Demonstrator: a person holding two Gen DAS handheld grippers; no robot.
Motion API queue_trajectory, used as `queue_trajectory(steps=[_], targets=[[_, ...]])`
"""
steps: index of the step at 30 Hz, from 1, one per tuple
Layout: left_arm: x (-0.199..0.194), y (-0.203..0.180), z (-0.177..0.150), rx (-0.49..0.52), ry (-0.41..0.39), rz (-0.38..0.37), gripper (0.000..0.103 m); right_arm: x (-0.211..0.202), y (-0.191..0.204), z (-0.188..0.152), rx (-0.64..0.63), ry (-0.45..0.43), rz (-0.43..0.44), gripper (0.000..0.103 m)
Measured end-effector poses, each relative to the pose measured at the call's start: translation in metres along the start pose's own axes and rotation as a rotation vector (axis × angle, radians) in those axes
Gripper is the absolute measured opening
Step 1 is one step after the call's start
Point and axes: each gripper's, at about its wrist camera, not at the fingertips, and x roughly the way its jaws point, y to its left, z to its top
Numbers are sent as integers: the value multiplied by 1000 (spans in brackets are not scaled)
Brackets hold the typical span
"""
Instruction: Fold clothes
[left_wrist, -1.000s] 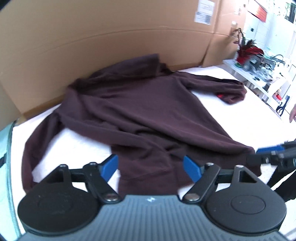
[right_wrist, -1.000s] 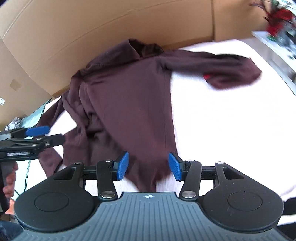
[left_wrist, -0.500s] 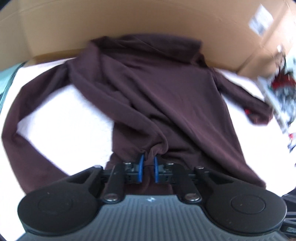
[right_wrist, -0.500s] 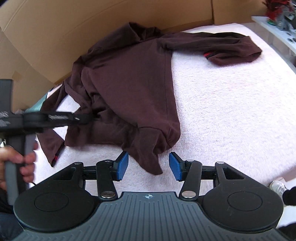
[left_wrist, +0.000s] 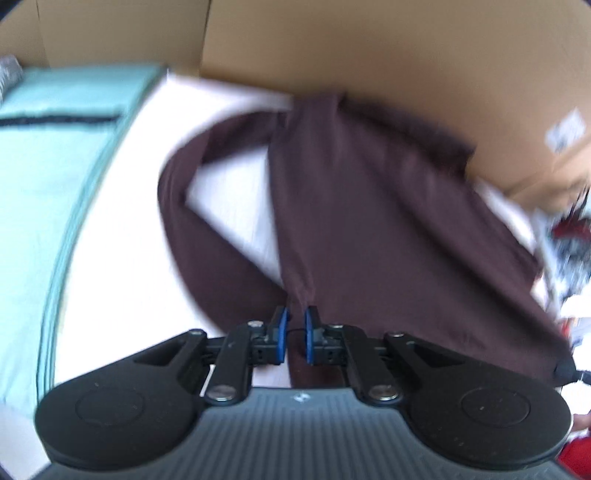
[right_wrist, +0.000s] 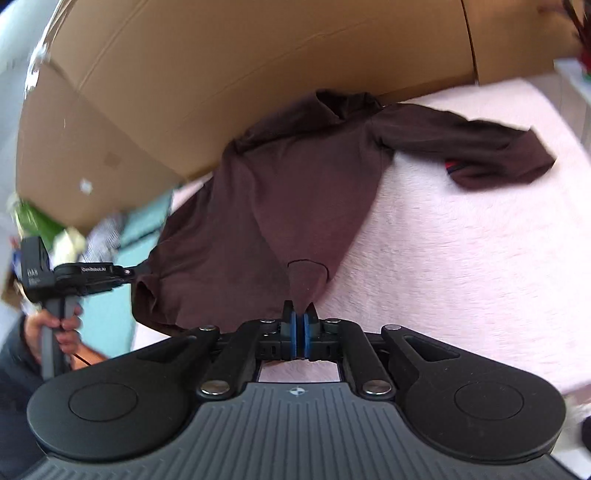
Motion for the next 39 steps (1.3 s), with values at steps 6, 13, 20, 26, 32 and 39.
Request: queue_trajectory(steps=[6, 13, 20, 26, 32, 39], targets=[[20, 13, -27, -38, 74, 40, 21, 47, -24, -27, 20, 189, -177, 15], [-2, 45, 11, -175, -146, 184, 76, 27, -32, -30, 105, 80, -177, 42], [43, 47, 41, -177, -128, 257, 75, 34, -22, -29, 116, 78, -178, 42], [36, 58, 48, -110, -68, 185, 0, 32, -20, -37, 140, 70, -183, 43], [-11, 74, 83, 263, -225, 517, 0, 21, -26, -40, 188, 33, -214, 48], [-7, 117, 87, 165, -150, 596, 53, 28, -24, -36, 186, 31, -215, 49]])
